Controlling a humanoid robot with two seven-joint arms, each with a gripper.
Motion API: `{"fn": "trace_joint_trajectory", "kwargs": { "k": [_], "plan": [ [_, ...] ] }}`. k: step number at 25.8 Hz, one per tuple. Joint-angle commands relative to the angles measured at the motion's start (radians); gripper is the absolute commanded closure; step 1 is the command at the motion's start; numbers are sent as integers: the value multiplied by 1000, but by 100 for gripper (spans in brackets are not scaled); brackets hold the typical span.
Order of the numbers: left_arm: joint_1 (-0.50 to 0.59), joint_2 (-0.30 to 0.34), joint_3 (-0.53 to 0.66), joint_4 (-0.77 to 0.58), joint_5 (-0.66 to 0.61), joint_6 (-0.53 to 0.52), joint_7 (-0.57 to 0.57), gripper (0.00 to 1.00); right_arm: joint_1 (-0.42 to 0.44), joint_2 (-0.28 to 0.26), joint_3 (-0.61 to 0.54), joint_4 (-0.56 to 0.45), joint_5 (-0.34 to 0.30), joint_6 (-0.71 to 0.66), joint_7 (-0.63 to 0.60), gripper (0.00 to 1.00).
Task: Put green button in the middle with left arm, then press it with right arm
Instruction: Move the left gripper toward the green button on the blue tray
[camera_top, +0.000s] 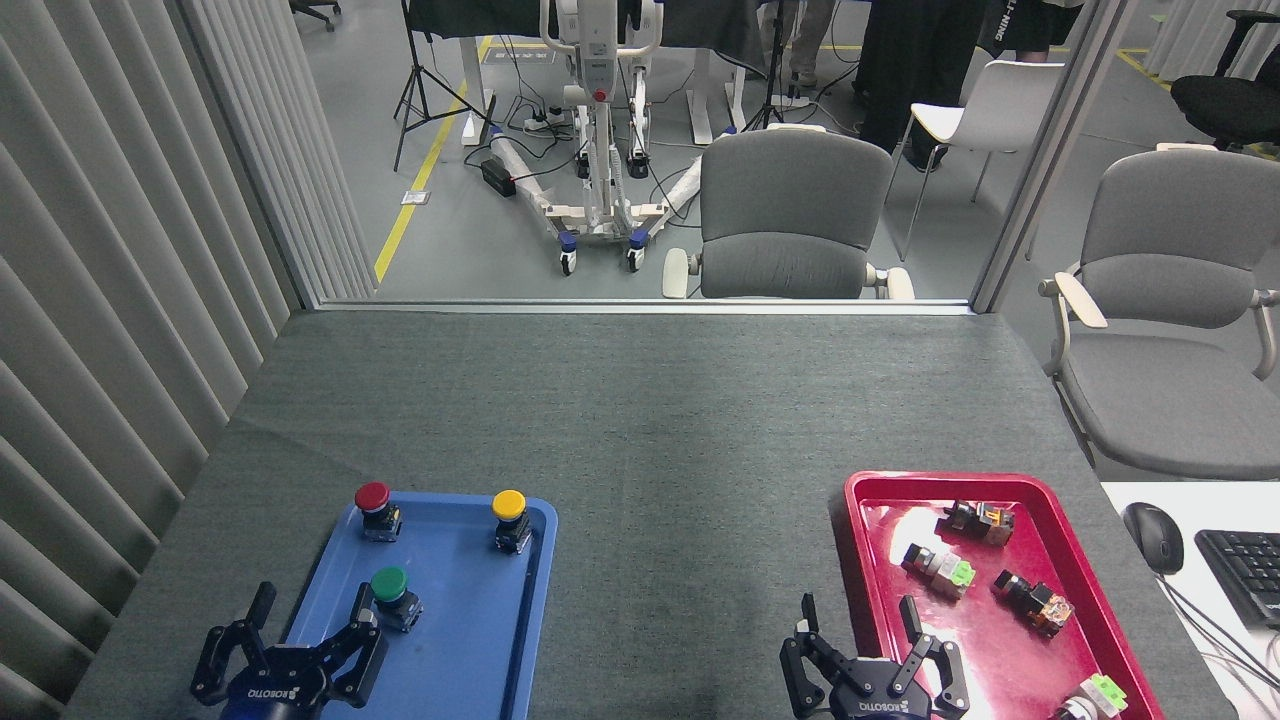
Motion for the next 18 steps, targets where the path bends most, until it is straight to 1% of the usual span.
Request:
{"fn": "trace_joint_trajectory", "kwargs": {
  "k": [1,18],
  "plan": [
    [-2,0,0,4,-1,-3,-3,0,0,-1,-2,0,0,-1,1,1],
    [-5,8,-3,19,6,-4,-5,0,0,-3,-3,0,0,-1,1,1]
  ]
}}
